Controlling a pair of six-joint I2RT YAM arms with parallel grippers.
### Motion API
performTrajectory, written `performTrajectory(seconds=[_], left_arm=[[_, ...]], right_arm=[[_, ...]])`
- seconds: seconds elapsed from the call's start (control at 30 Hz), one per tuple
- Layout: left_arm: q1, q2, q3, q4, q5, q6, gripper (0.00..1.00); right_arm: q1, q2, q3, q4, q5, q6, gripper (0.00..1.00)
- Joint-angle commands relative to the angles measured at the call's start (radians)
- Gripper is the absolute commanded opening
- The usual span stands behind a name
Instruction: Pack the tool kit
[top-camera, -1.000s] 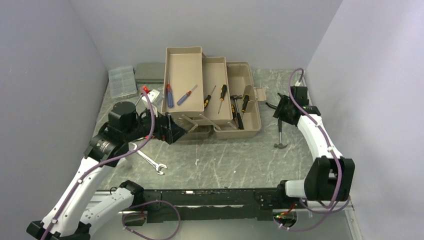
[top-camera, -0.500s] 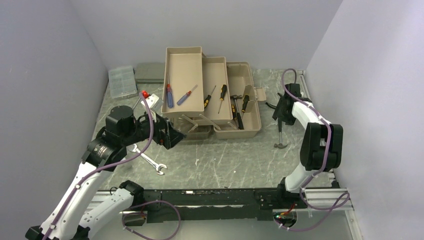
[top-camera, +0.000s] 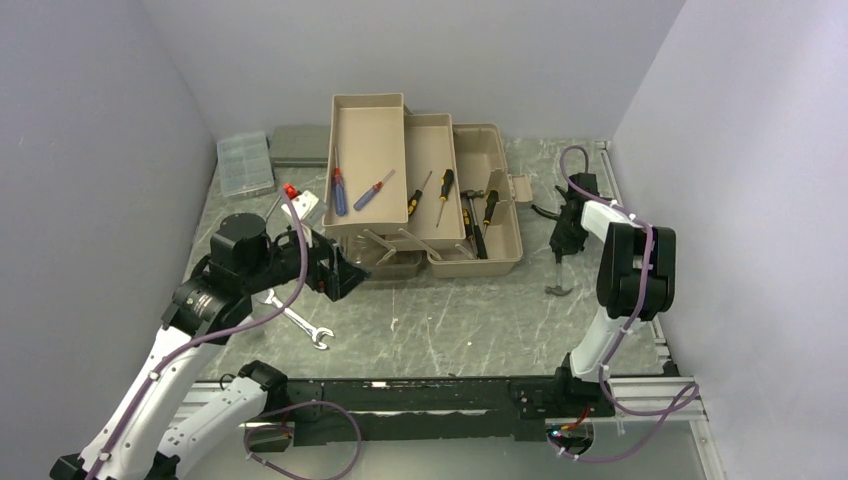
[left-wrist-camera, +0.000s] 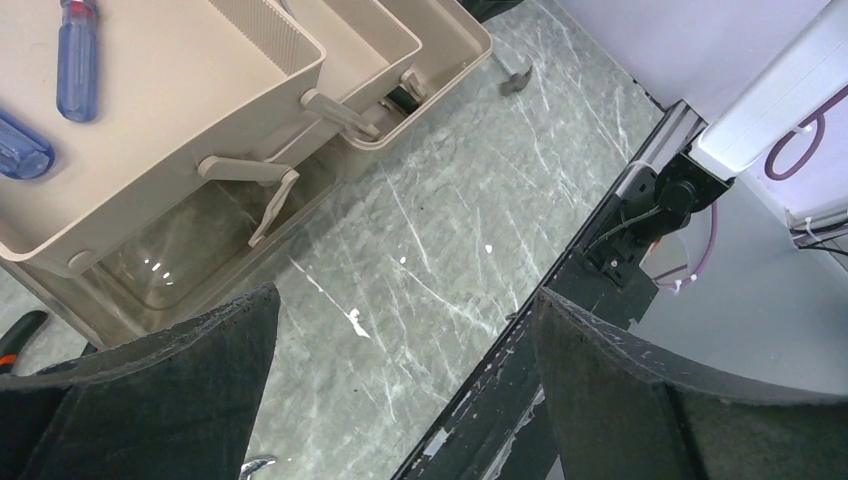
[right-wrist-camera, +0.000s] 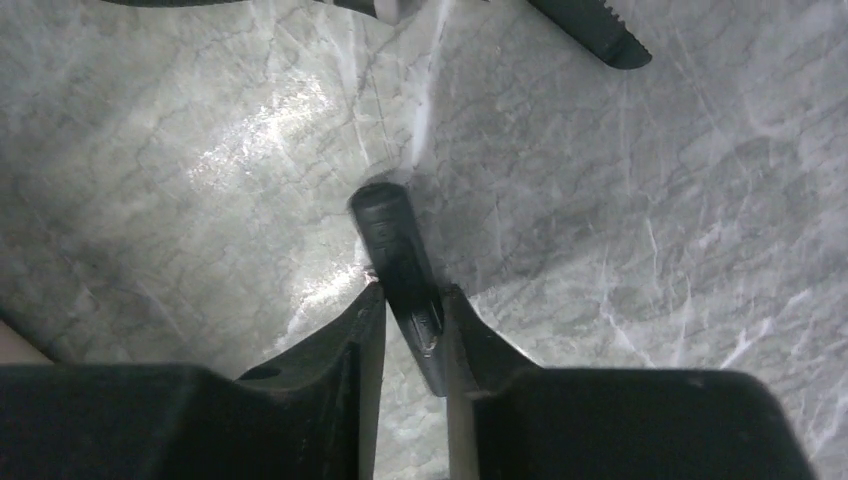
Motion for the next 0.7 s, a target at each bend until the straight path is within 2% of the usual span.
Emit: performTrajectory(seconds=[0.0,0.1,0.27,0.67], left_arm=[[0.003,-0.022,0.010,0.003,-0.012,0.029,0.97],[0.004,-0.021,0.016,-0.010,-0.021,0.034,0.97],[0.003,-0.022,0.025,-0.021,-0.045,0.040,0.97],[0.004,-0.014,0.026,-0.023,-0.038,0.033,0.97]], right_arm=[[-0.002,0.046,-0.003,0.030,-0.054,0.003,0.15],[-0.003,0.022,-0.018,0.043,-0.075,0.008,0.00],[-0.003,-0.102,-0.049,0.066,-0.141,0.016,0.00],[-0.008,-0.359,0.027,-0.078,-0.205,0.022,0.00]])
